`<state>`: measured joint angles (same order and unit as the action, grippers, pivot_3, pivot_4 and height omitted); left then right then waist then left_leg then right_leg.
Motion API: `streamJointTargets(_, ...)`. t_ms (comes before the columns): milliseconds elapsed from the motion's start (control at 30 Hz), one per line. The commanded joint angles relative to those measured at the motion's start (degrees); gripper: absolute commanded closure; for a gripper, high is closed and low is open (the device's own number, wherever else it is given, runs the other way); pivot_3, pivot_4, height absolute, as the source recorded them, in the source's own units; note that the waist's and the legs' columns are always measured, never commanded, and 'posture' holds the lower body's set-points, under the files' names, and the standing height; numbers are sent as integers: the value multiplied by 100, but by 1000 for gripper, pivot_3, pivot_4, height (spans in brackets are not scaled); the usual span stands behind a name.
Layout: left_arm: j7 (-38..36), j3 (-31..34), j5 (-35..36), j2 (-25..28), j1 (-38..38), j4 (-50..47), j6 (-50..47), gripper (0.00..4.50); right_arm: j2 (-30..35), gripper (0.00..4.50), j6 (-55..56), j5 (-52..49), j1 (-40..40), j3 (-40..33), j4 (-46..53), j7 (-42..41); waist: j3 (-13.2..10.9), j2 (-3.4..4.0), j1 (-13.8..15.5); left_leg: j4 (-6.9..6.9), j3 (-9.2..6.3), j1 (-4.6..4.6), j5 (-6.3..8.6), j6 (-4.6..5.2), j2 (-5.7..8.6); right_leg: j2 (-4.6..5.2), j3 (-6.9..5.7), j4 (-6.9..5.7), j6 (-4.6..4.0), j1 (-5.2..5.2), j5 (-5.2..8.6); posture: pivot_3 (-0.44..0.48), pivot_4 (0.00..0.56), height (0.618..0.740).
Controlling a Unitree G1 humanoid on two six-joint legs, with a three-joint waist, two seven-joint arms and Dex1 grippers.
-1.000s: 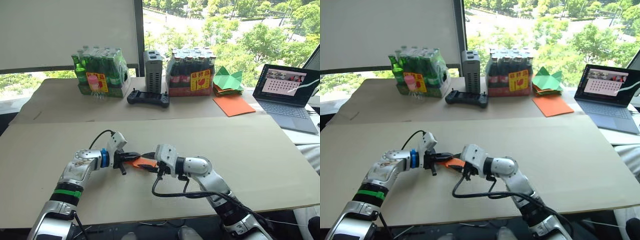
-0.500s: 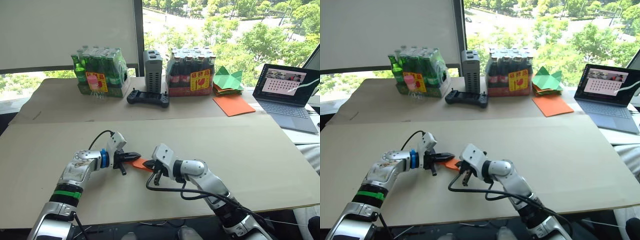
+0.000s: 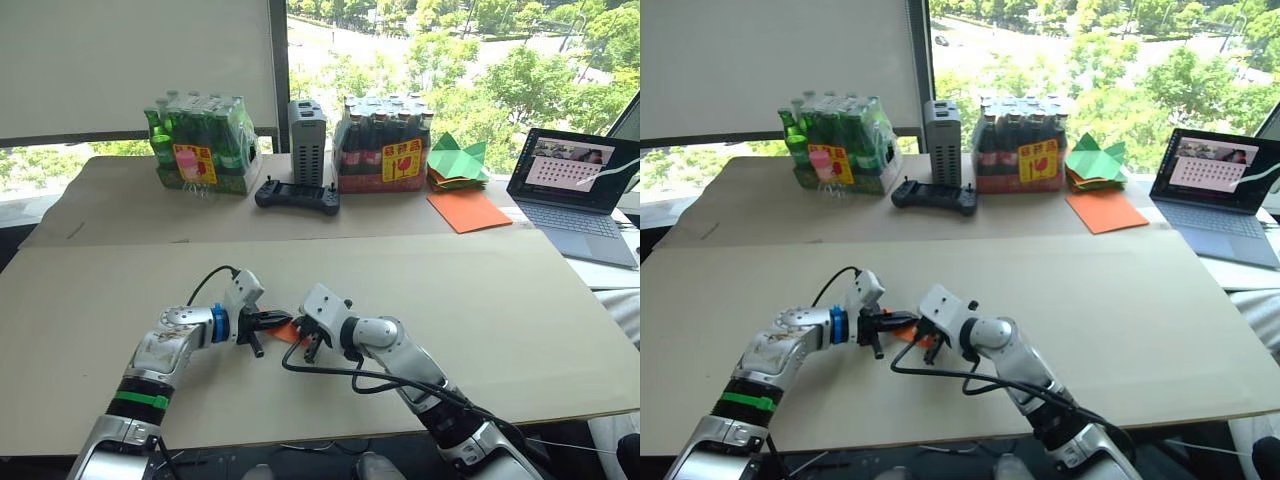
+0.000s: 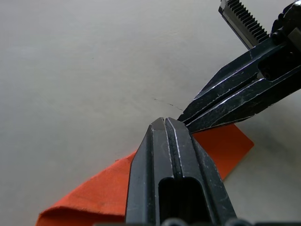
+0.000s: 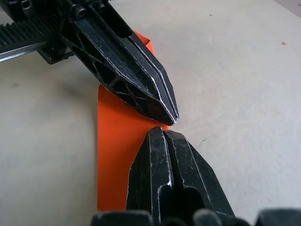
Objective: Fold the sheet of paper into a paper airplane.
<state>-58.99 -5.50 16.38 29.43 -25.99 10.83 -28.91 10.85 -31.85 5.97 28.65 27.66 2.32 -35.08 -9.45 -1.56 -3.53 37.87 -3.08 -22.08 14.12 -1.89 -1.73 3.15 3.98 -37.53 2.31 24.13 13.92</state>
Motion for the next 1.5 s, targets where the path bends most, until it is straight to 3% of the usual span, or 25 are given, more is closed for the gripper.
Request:
streamJointTargets(33, 45, 12, 30, -3, 27, -110, -6, 4500, 88, 4480, -169, 69, -32, 134, 100, -101, 0, 0, -4, 0, 0, 0, 0, 0, 0, 0, 0, 0, 0, 0, 0, 0, 150, 740)
streamJointTargets(767, 85, 391, -71, 425, -13, 642, 349, 4500, 168, 4480, -291, 236, -24, 205, 33, -135, 1, 1, -29, 0, 0, 12, 0, 0, -1, -1, 0, -3, 0, -8, 1, 0, 150, 740)
streamJointTargets(1500, 101, 473, -35, 561, 410, 383, 355, 4500, 738, 4480, -534, 307, -192, 195, 222, -263, 9, 2, -7, 0, 1, 18, 0, 0, 0, 0, 0, 1, 1, -16, 2, 0, 150, 740)
